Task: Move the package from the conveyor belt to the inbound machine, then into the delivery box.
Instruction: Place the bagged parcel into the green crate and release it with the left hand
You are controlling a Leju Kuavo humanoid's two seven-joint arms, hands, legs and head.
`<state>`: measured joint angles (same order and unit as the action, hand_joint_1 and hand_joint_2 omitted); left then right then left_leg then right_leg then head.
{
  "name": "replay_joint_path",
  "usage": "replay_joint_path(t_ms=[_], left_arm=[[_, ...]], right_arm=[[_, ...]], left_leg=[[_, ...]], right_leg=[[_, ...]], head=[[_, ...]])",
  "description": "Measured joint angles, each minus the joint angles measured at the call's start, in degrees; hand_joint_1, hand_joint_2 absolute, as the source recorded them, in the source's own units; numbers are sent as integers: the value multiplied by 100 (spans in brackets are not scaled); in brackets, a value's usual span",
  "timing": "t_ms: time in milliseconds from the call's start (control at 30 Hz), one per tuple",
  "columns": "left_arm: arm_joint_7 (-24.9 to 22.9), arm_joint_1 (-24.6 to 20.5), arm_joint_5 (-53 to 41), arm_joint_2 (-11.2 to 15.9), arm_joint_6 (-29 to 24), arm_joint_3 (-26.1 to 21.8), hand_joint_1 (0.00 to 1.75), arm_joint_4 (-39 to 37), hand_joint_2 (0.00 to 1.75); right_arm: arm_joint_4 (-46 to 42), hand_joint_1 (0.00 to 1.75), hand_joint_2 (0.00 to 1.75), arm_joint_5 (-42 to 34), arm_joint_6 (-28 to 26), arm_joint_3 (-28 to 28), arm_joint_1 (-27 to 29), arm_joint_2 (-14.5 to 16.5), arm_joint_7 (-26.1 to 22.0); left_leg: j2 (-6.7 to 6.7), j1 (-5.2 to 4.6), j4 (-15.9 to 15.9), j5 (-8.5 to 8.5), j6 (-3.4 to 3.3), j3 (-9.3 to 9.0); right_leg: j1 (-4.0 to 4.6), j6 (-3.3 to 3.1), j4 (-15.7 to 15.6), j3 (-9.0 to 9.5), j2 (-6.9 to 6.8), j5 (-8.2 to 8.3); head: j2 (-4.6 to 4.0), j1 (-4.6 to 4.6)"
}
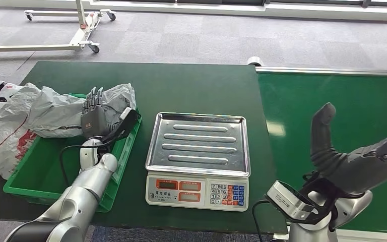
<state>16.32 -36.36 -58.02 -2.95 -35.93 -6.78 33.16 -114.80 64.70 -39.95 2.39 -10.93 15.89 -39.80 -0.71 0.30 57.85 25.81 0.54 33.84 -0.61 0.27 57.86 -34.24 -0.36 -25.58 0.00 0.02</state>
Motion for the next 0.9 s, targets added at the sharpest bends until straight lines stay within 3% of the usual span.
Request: replay_joint_path(t_ms=[100, 167, 367, 500, 700, 900], left_arm=[[1421, 307, 1768, -189, 455, -126, 0, 772, 0], [2112, 649, 3042, -344, 867, -141, 0, 1645, 0], [2404, 1841, 5449, -517, 1506, 303, 0, 4565, 0], [2405, 2317, 6292, -630, 2720, 500, 0, 5989, 175], [2400, 2702, 6643, -919, 4902, 507, 0, 6915, 175], [2388, 2924, 6326, -1058, 5807, 953, 0, 7126, 175]], right_arm=[[4, 0, 175, -36, 0, -57, 12, 0, 0], [32, 0, 175, -120, 1, -103, 24, -2, -2], [265, 0, 175, -688, 2, -214, 158, -43, 0], [460, 0, 175, -1253, 2, -231, 256, -75, -3], [711, 0, 175, -2908, 2, -25, 441, -232, -15], [664, 0, 175, -4573, 2, 525, 675, -370, -19]], left_leg=[[3, 0, 0, 0, -2, 6], [-1, -1, 1, 4, -3, 9], [-15, -1, 2, 20, -8, 20], [-6, -1, 1, 25, -7, 25], [-3, -1, 1, 27, -6, 25], [-1, -1, 2, 28, -6, 24]], right_leg=[[-1, 2, 0, -2, -1, 1], [-2, 4, 0, -5, 3, 2], [-1, 10, -2, -21, 20, -6], [0, 13, -2, -21, 13, -15], [-1, 13, -2, -20, 8, -17], [-1, 13, -2, -20, 5, -17]], head=[[0, 1], [0, 2], [0, 1], [0, 1], [0, 2], [0, 2]])
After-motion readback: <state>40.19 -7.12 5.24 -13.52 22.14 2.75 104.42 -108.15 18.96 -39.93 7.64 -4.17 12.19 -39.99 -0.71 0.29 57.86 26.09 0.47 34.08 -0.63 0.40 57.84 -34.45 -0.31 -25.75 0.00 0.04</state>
